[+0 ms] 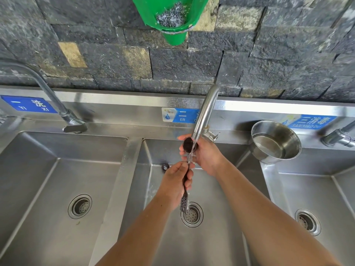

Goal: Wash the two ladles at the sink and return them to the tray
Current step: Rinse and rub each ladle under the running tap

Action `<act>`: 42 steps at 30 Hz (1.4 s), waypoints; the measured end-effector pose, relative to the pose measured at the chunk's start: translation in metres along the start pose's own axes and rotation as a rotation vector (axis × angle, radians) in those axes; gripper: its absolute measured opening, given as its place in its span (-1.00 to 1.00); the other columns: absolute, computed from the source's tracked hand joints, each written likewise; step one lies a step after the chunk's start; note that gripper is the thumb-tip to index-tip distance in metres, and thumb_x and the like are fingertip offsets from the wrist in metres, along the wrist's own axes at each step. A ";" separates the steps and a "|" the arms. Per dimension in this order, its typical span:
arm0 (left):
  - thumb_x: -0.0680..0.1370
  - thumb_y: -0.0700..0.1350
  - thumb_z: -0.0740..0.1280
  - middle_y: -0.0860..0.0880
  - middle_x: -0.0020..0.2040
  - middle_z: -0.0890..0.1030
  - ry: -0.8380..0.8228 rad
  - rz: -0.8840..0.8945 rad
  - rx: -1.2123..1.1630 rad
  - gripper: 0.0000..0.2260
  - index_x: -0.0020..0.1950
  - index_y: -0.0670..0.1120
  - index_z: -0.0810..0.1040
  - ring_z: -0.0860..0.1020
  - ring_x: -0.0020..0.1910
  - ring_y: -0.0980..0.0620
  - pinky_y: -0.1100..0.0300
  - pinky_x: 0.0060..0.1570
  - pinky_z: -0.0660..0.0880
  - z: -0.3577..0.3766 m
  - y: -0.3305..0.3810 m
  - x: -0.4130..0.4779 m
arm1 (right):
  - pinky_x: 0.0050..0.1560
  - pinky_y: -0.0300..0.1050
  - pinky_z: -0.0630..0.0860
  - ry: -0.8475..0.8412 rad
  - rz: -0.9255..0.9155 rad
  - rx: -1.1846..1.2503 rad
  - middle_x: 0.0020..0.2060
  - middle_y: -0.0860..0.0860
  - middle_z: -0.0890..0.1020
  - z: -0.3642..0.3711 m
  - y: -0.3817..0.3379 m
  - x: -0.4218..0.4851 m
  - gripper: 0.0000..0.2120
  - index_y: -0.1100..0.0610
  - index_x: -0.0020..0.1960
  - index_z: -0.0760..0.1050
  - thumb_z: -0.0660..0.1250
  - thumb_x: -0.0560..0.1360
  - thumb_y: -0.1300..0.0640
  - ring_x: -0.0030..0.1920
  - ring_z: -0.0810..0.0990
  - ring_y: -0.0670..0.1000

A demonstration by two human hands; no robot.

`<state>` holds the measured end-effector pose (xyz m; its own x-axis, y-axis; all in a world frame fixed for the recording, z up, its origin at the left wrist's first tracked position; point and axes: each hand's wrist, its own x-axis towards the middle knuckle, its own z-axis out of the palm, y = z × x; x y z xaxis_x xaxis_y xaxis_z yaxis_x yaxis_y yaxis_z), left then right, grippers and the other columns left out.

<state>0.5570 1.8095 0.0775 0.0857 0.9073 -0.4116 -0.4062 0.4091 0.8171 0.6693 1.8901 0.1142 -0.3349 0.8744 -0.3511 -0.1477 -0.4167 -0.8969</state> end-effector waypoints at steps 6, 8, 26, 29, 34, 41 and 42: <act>0.68 -0.02 0.15 0.04 -0.39 0.33 -0.012 -0.023 0.056 -0.75 -0.07 -0.12 0.51 0.15 -0.48 0.11 0.25 -0.50 0.08 -0.007 -0.003 -0.007 | -0.40 -0.12 0.39 0.007 0.058 0.096 -0.18 0.13 0.54 0.006 0.015 -0.008 -0.64 0.26 0.24 0.54 0.11 0.64 0.08 -0.15 0.60 0.11; 0.68 -0.02 0.14 0.04 -0.40 0.25 -0.004 -0.024 0.074 -0.74 -0.06 -0.13 0.50 0.14 -0.48 0.11 0.25 -0.51 0.07 -0.007 -0.002 -0.006 | -0.38 -0.13 0.48 0.011 0.060 0.142 -0.18 0.12 0.53 0.006 0.016 -0.010 -0.66 0.25 0.23 0.54 0.13 0.65 0.08 -0.15 0.61 0.11; 0.69 -0.02 0.12 -0.06 -0.39 0.51 -0.047 -0.035 -0.029 -0.57 0.18 -0.42 0.42 0.27 -0.54 0.08 0.25 -0.52 0.20 -0.003 -0.009 0.000 | -0.28 -0.11 0.65 0.067 0.021 0.133 -0.13 0.15 0.72 0.002 0.008 -0.007 -0.73 0.24 0.15 0.49 0.40 0.54 0.10 -0.18 0.74 0.08; 0.69 -0.05 0.12 -0.05 -0.36 0.53 -0.051 -0.037 -0.058 -0.63 0.21 -0.36 0.47 0.29 -0.54 0.09 0.26 -0.52 0.22 -0.005 -0.010 0.002 | -0.19 -0.09 0.69 0.107 0.011 0.147 -0.16 0.17 0.71 0.002 0.007 0.000 -0.77 0.30 0.08 0.50 0.40 0.54 0.15 -0.21 0.74 0.08; 0.69 -0.05 0.12 -0.03 -0.36 0.50 -0.084 -0.041 -0.063 -0.69 0.04 -0.19 0.59 0.31 -0.54 0.10 0.25 -0.55 0.25 -0.008 -0.010 0.006 | -0.10 -0.01 0.69 0.130 -0.024 0.117 -0.22 0.17 0.70 0.002 -0.002 0.011 -0.86 0.26 -0.04 0.53 0.43 0.52 0.19 -0.20 0.74 0.12; 0.68 -0.02 0.14 -0.03 -0.36 0.51 -0.124 -0.031 -0.128 -0.68 -0.05 -0.12 0.63 0.32 -0.53 0.09 0.25 -0.52 0.28 -0.010 -0.006 0.012 | -0.02 0.08 0.67 0.152 -0.109 0.060 -0.18 0.22 0.68 0.010 -0.012 0.015 -0.92 0.20 -0.11 0.56 0.46 0.49 0.22 -0.18 0.73 0.17; 0.68 -0.03 0.14 -0.03 -0.36 0.51 -0.127 -0.030 -0.126 -0.69 -0.03 -0.13 0.63 0.32 -0.53 0.09 0.25 -0.51 0.28 -0.010 -0.006 0.013 | -0.02 0.08 0.67 0.154 -0.114 0.062 -0.18 0.22 0.68 0.010 -0.013 0.015 -0.92 0.20 -0.11 0.56 0.45 0.49 0.22 -0.18 0.73 0.17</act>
<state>0.5514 1.8180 0.0636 0.2106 0.9030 -0.3744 -0.5114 0.4282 0.7451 0.6566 1.9060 0.1233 -0.1672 0.9424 -0.2896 -0.2353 -0.3234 -0.9165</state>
